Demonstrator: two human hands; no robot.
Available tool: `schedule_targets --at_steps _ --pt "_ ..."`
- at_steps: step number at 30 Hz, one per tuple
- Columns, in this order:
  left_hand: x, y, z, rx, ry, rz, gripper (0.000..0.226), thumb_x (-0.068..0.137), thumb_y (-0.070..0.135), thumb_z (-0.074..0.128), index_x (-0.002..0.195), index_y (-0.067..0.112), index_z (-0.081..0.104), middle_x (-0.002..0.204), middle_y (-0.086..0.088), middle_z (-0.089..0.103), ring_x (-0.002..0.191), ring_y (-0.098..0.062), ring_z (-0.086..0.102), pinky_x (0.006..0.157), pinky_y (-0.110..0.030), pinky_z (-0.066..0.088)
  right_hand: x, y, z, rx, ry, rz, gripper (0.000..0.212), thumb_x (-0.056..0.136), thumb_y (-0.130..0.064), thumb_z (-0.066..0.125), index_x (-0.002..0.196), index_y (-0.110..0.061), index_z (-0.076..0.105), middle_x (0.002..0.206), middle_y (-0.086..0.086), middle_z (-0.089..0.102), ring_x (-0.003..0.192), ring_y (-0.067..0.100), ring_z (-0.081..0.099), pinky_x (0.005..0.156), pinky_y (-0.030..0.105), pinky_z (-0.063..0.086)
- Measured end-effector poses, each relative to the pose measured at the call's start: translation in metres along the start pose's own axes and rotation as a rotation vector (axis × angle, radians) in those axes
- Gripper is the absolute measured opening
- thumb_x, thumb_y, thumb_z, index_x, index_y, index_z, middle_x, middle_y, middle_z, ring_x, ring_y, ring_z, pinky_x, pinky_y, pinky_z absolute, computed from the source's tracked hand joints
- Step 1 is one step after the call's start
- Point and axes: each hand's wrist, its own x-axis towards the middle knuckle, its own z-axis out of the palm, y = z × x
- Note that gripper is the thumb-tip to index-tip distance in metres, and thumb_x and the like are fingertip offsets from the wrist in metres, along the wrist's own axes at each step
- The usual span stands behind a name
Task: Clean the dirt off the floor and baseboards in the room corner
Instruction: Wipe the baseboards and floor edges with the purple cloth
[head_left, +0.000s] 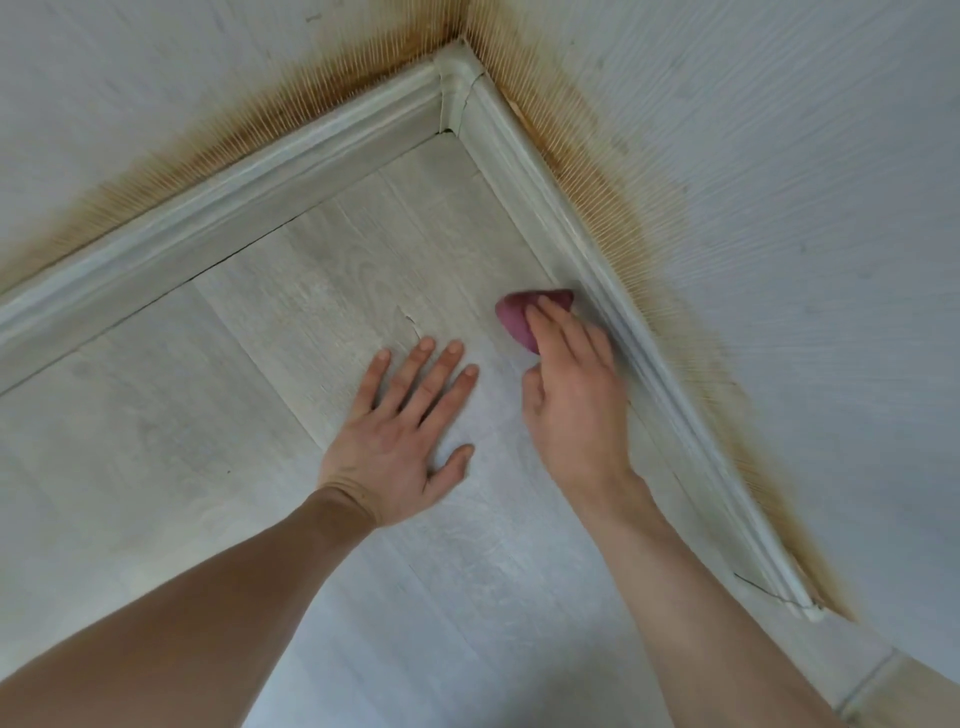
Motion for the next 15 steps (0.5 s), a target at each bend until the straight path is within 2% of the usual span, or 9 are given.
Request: schedule_targets --at_steps 2,3,5,7,10,12,15 --pt "0.0 0.0 0.0 -0.002 -0.003 0.001 0.081 0.1 0.059 0.038 0.165 0.018 0.013 0.173 -0.005 0.002 0.159 -0.029 0.0 0.126 -0.059 0.008 0.061 -0.03 0.001 -0.049 0.067 -0.158 0.054 0.091 0.003 0.057 0.145 -0.004 0.054 0.149 0.01 0.055 0.135 0.031 0.05 0.111 0.041 0.044" --pt "0.0 0.0 0.001 -0.002 -0.002 0.002 0.081 0.1 0.059 0.038 0.165 0.018 0.013 0.173 -0.005 0.002 0.159 -0.028 0.0 0.126 -0.059 0.008 0.092 -0.042 0.004 -0.106 0.048 -0.201 0.056 0.094 0.003 0.054 0.148 -0.005 0.049 0.154 0.01 0.05 0.139 0.031 0.046 0.113 0.04 0.041" --pt "0.0 0.001 0.002 -0.002 0.0 -0.001 0.08 0.1 0.059 0.037 0.165 0.018 0.013 0.173 -0.004 0.001 0.16 -0.028 0.0 0.126 -0.058 0.008 0.136 -0.057 0.013 -0.191 -0.045 -0.232 0.057 0.101 -0.001 0.044 0.156 -0.005 0.036 0.163 0.01 0.036 0.145 0.029 0.037 0.119 0.038 0.035" --pt "0.0 0.0 0.001 -0.002 -0.002 -0.001 0.08 0.1 0.059 0.036 0.165 0.019 0.014 0.173 -0.004 0.002 0.16 -0.027 0.0 0.126 -0.058 0.008 0.135 -0.047 0.028 -0.237 -0.096 -0.215 0.059 0.101 -0.001 0.038 0.16 -0.004 0.027 0.167 0.01 0.028 0.148 0.03 0.033 0.119 0.041 0.034" --pt "0.0 0.0 0.001 0.001 -0.007 0.0 0.079 0.1 0.059 0.036 0.165 0.019 0.013 0.173 -0.004 0.002 0.16 -0.027 0.0 0.126 -0.058 0.007 0.047 0.004 0.043 -0.261 -0.054 -0.098 0.068 0.094 0.002 0.04 0.16 -0.004 0.028 0.167 0.01 0.029 0.15 0.031 0.034 0.119 0.045 0.038" --pt "0.0 0.001 0.001 0.002 -0.018 -0.001 0.08 0.1 0.059 0.035 0.165 0.019 0.012 0.173 -0.004 0.0 0.159 -0.028 -0.002 0.127 -0.057 0.004 -0.038 0.045 0.039 -0.241 -0.051 0.025 0.078 0.086 0.008 0.054 0.159 -0.003 0.031 0.165 0.011 0.033 0.148 0.031 0.039 0.12 0.044 0.037" --pt "0.0 0.001 0.0 0.002 -0.035 -0.001 0.079 0.101 0.06 0.03 0.166 0.019 0.007 0.173 -0.005 -0.003 0.159 -0.028 -0.004 0.126 -0.058 0.004 -0.136 0.089 0.022 -0.186 -0.137 0.238 0.084 0.079 0.013 0.066 0.156 -0.001 0.036 0.161 0.011 0.039 0.143 0.033 0.043 0.117 0.045 0.037"
